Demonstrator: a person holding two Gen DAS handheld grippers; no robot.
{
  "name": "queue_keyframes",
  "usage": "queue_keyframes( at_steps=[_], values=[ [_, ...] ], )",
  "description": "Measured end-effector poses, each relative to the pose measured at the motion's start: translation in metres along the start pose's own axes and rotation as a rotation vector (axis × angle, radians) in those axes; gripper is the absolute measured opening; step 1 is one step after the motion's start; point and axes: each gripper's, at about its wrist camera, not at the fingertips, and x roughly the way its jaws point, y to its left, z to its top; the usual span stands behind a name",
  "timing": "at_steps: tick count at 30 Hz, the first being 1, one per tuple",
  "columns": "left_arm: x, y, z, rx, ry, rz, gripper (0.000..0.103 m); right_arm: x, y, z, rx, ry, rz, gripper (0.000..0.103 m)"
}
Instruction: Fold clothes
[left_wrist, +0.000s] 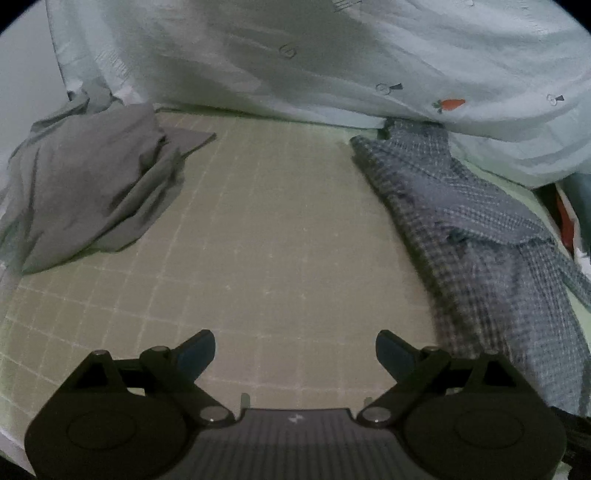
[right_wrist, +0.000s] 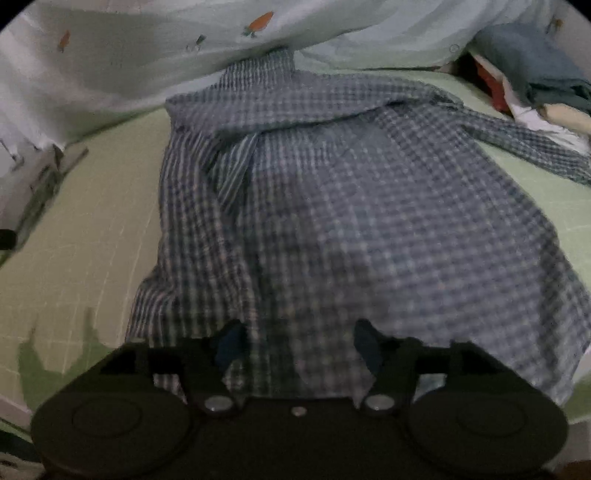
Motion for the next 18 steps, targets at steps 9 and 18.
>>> queue_keyframes(
  at_steps=[9, 18],
  values=[
    [0.032, -0.037, 0.015, -0.106, 0.035, 0.087, 0.094, 0.019, -0.061, 0.068, 0.010, -0.032, 0.029, 0.078],
    [0.074, -0.054, 0.053, -0.164, 0.054, 0.148, 0.094, 0.066, -0.126, 0.146, 0.137, -0.088, 0.019, 0.084]
  ],
)
